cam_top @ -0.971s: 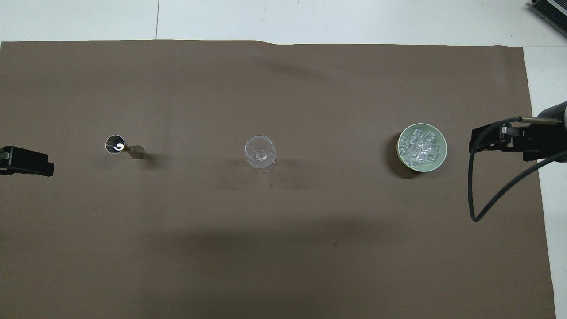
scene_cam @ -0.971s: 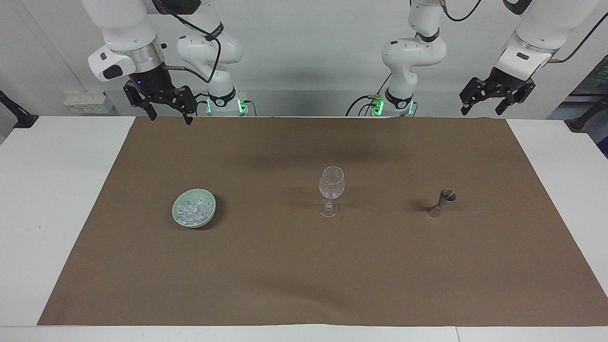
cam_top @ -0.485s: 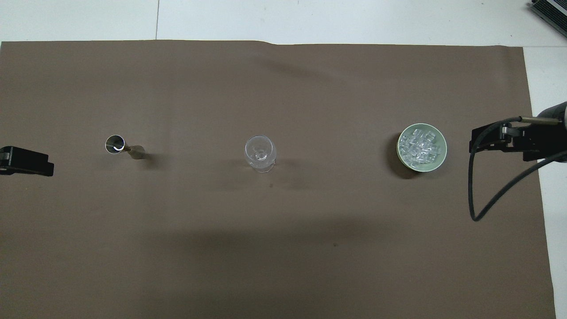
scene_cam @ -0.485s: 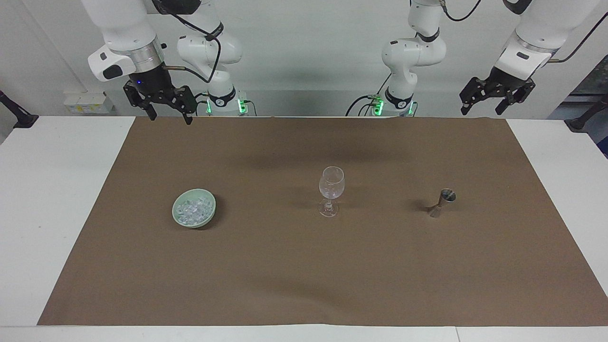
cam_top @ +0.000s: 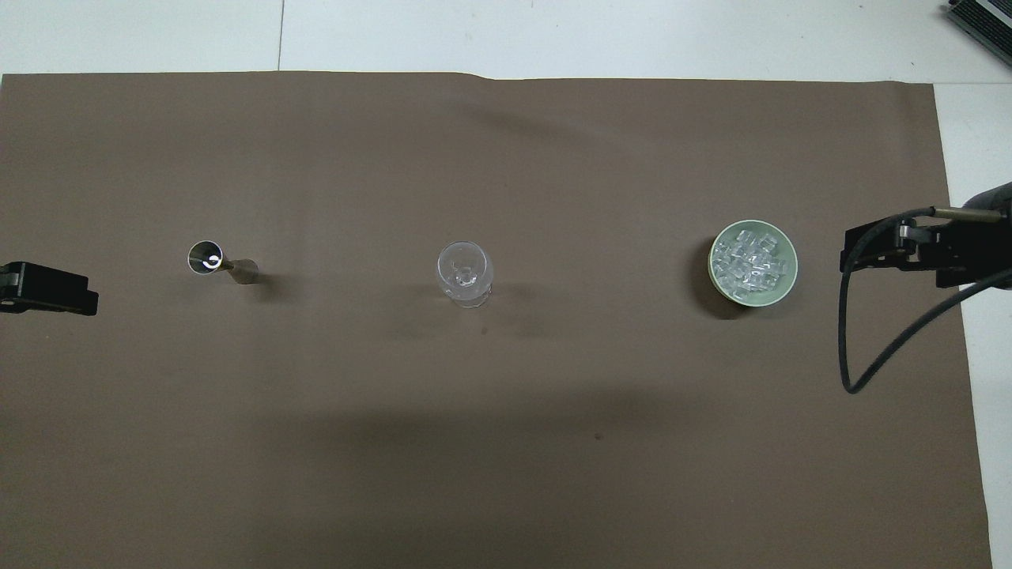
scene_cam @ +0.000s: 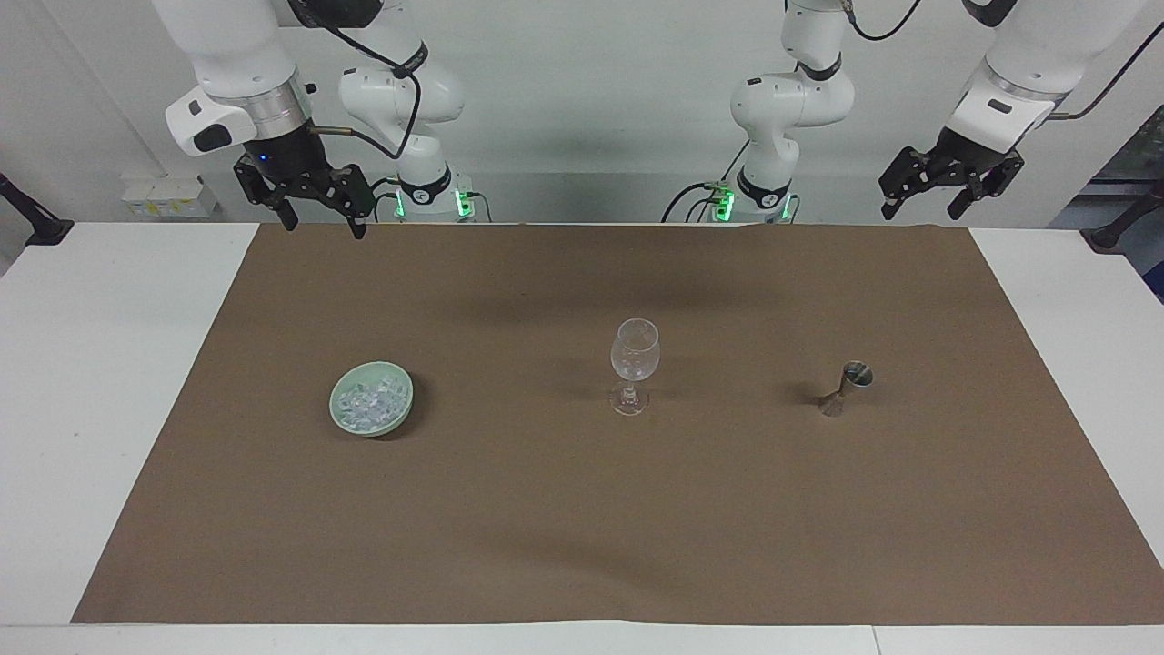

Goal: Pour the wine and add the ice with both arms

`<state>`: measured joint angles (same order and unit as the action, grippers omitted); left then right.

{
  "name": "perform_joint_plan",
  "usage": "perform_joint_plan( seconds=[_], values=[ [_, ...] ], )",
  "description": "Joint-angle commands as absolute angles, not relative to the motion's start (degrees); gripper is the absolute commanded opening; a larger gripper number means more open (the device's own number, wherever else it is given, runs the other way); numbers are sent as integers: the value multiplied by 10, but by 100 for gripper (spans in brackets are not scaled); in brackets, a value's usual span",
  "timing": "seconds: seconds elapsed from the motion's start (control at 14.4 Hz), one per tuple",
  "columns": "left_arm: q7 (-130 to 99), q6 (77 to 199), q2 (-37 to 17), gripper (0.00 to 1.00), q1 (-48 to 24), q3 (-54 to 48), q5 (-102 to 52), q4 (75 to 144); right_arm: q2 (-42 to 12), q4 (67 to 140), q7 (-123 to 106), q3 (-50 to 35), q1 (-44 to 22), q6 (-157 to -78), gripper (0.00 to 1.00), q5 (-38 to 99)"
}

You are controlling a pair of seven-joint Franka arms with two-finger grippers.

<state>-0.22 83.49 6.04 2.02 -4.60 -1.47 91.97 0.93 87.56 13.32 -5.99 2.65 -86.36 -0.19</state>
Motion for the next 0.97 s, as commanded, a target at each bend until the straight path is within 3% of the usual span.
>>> perform_joint_plan(
  seconds=[0.0, 0.49, 0.9],
  values=[
    [1, 825, 72, 100, 14, -43, -15, 926, 11, 876, 114, -62, 36, -860, 100, 15],
    [-19, 821, 81, 100, 20, -39, -30, 931, 11, 877, 112, -62, 36, -857, 100, 15],
    [-217, 863, 34, 100, 21, -37, -39, 935, 11, 877, 112, -62, 36, -857, 100, 15]
  ],
)
